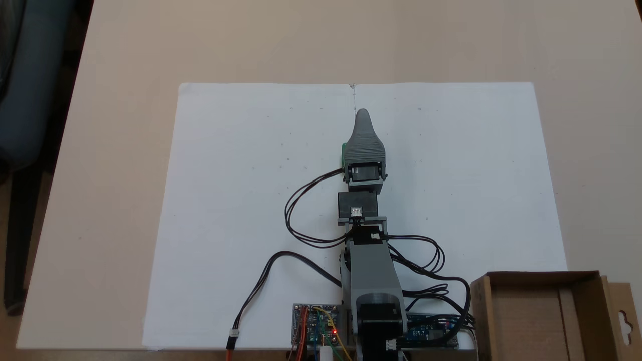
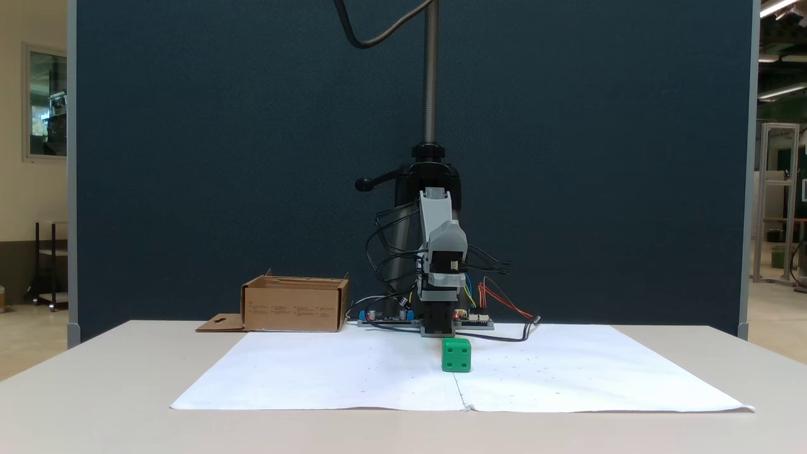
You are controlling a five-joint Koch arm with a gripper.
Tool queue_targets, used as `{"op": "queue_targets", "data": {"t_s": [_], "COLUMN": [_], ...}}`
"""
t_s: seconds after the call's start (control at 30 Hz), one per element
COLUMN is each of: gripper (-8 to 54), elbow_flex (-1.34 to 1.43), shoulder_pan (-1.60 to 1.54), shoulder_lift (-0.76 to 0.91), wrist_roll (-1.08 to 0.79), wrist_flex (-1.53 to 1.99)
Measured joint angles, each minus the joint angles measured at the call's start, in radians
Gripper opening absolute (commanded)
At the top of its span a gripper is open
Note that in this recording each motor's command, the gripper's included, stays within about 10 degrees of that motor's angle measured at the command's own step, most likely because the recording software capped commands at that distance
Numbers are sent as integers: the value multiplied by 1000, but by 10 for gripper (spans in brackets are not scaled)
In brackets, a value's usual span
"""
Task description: Grasp a green dice and put it in the bin.
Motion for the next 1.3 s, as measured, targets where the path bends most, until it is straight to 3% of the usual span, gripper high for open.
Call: {"op": "queue_targets", "data": {"t_s": [0.97, 1.3], "gripper": [450, 423], "elbow_flex": [0, -41], "shoulder_pan": [6, 8], "shoulder_lift": [0, -2], "wrist_roll": [0, 0], "wrist_flex": [0, 0]}}
